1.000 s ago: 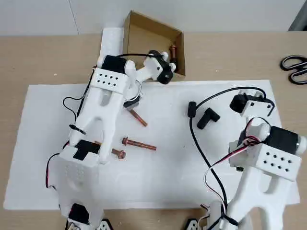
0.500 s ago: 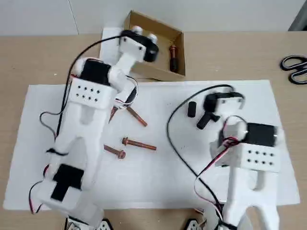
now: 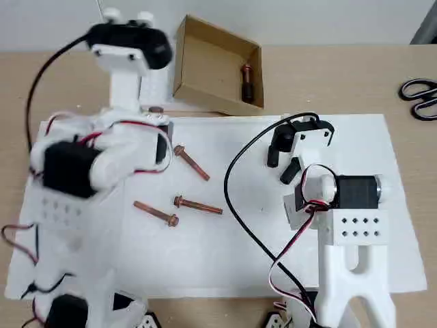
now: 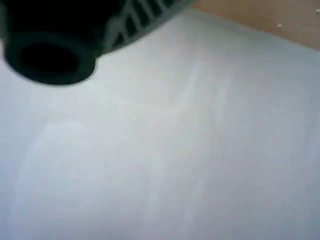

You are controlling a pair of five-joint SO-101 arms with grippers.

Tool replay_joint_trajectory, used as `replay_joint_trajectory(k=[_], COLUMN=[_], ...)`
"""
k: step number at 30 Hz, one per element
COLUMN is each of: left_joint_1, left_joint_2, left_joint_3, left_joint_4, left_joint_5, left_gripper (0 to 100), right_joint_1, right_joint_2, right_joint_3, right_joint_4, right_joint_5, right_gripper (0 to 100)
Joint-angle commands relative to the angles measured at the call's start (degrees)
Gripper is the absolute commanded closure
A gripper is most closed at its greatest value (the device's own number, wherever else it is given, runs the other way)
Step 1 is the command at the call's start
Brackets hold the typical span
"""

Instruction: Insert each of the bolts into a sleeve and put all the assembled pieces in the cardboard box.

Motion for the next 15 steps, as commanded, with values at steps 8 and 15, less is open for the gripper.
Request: replay_joint_trajectory(k=[8, 15], left_joint_1=[0.26, 0.09], left_joint_2=[-15.47, -22.51], left_joint_3=[9.1, 18.15], left_joint_4=[-0.18, -1.85], left_joint_5=[9.05, 15.3], left_gripper=[99, 99], right_joint_1=[-5.67, -11.91], right_joint_2=[-9.8, -21.41], right_joint_3=[-8.44, 0.44], right_joint_4=[0.75, -3.03], right_joint_5=[-0.79, -6.33], right_gripper=[99.5, 99.5])
